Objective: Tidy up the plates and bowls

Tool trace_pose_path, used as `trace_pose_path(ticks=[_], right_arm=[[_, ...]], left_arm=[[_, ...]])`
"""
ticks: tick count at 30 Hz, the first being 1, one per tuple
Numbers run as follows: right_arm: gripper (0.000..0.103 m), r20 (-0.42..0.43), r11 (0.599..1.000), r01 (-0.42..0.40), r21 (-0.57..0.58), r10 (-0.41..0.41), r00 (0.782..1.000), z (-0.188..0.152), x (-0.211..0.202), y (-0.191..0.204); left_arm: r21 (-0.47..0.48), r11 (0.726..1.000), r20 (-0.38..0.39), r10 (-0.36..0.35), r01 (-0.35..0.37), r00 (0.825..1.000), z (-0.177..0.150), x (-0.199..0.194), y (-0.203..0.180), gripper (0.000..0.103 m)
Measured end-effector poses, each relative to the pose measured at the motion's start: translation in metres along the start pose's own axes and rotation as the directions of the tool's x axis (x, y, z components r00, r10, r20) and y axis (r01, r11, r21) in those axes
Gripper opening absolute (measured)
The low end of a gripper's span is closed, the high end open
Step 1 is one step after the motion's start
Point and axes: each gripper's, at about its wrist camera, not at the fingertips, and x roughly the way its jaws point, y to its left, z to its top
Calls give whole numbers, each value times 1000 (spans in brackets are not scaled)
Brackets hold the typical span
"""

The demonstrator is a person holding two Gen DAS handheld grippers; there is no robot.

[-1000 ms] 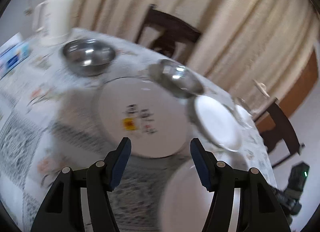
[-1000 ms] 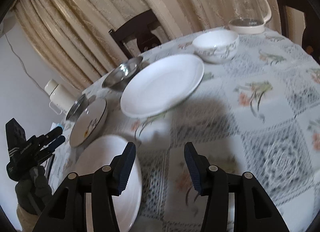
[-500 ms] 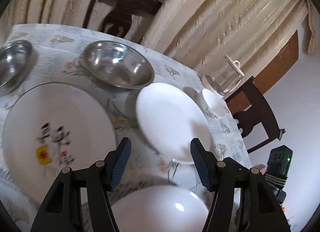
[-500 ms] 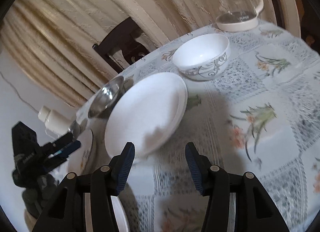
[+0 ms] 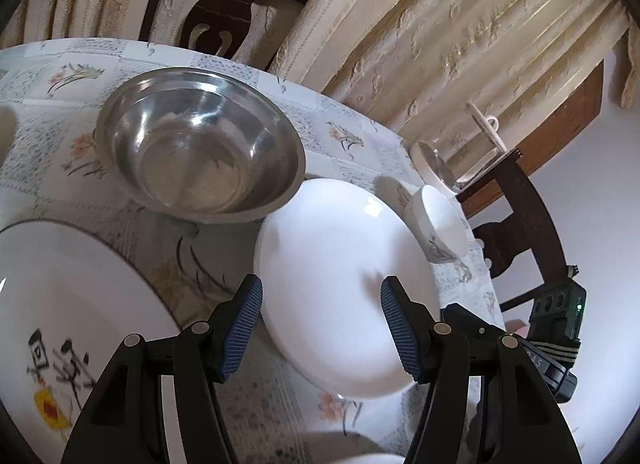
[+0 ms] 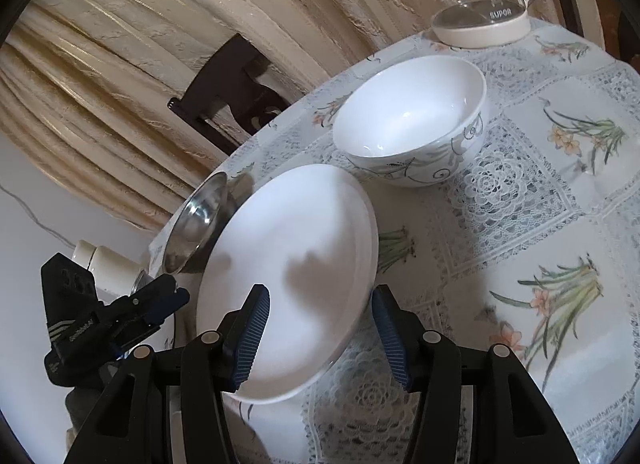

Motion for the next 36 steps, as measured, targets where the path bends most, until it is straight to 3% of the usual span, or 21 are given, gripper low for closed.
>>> trace_pose_path(ticks=[15,23,28,36], right_arm=[[55,-16,1000,13,-21,-13,1000,6,17,-3],[45,-26,999,20,-39,-21,999,9,24,-3],[32,-19,995,54,-80,-55,998,7,24,-2],[32,-16,993,68,-100,-70,997,1,15,-3]], left_arm=[[51,997,-18,56,-55,998,1,26,4,58],[80,995,6,59,-59,998,4,25,3,56],[89,994,19,67,-68,998,3,25,2,56],[92,993,14,70,-71,997,-4,20,-3,56]])
